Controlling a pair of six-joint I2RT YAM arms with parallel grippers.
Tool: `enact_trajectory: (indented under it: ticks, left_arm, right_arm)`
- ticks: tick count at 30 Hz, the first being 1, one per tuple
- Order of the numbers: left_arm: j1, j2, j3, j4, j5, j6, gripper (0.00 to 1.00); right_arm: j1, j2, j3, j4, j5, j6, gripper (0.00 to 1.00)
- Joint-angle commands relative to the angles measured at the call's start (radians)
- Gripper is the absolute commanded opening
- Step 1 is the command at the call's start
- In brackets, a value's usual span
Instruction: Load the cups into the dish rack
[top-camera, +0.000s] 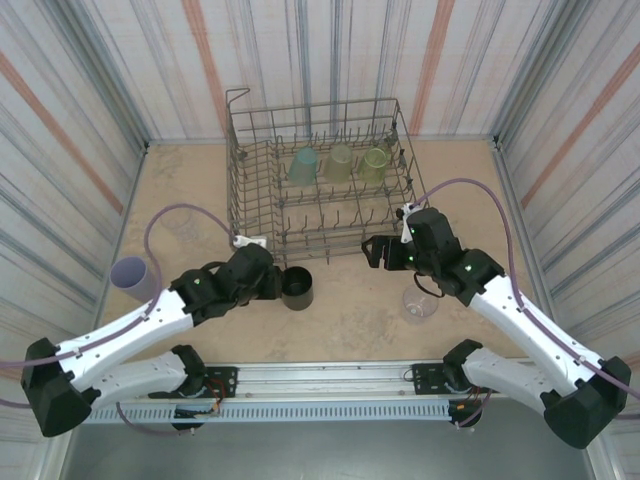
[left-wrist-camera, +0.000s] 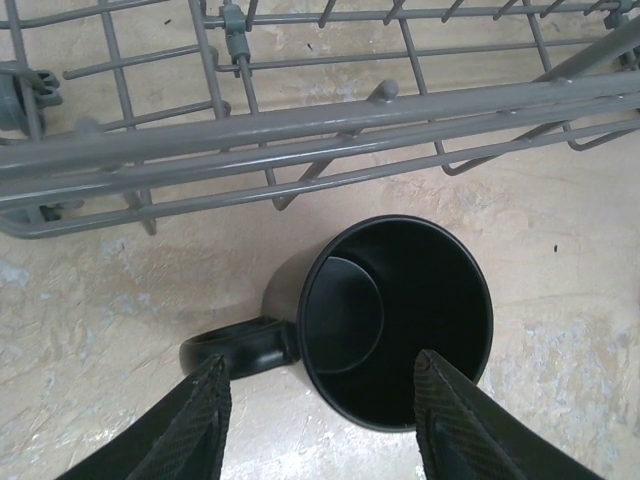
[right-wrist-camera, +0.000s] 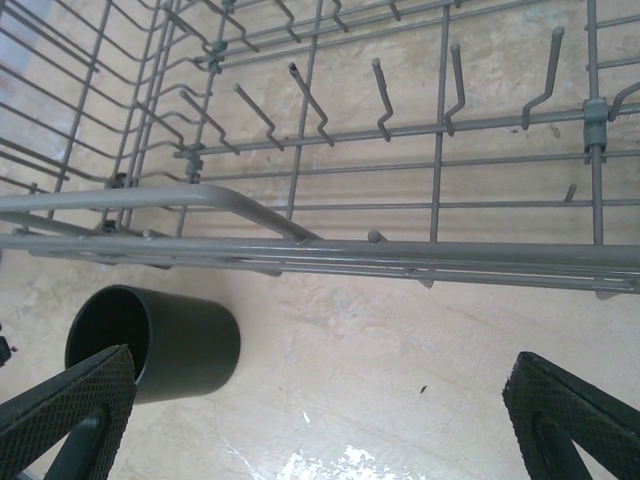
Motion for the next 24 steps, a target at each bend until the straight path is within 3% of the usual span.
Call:
enact_trajectory:
  ticks: [1, 24]
  left_arm:
    - [-0.012, 0.051, -0.009, 0.051, -0.022, 0.022, 0.50]
    - [-0.017, 0.285, 0.065, 0.082, -0.103, 0.096, 0.49]
  right_arm:
    - [0.007, 0.015, -0.001, 0.013, 0.023, 0.013, 0.99]
    - [0.007, 0.057, 0.016, 0.030, 0.034, -0.022, 0.99]
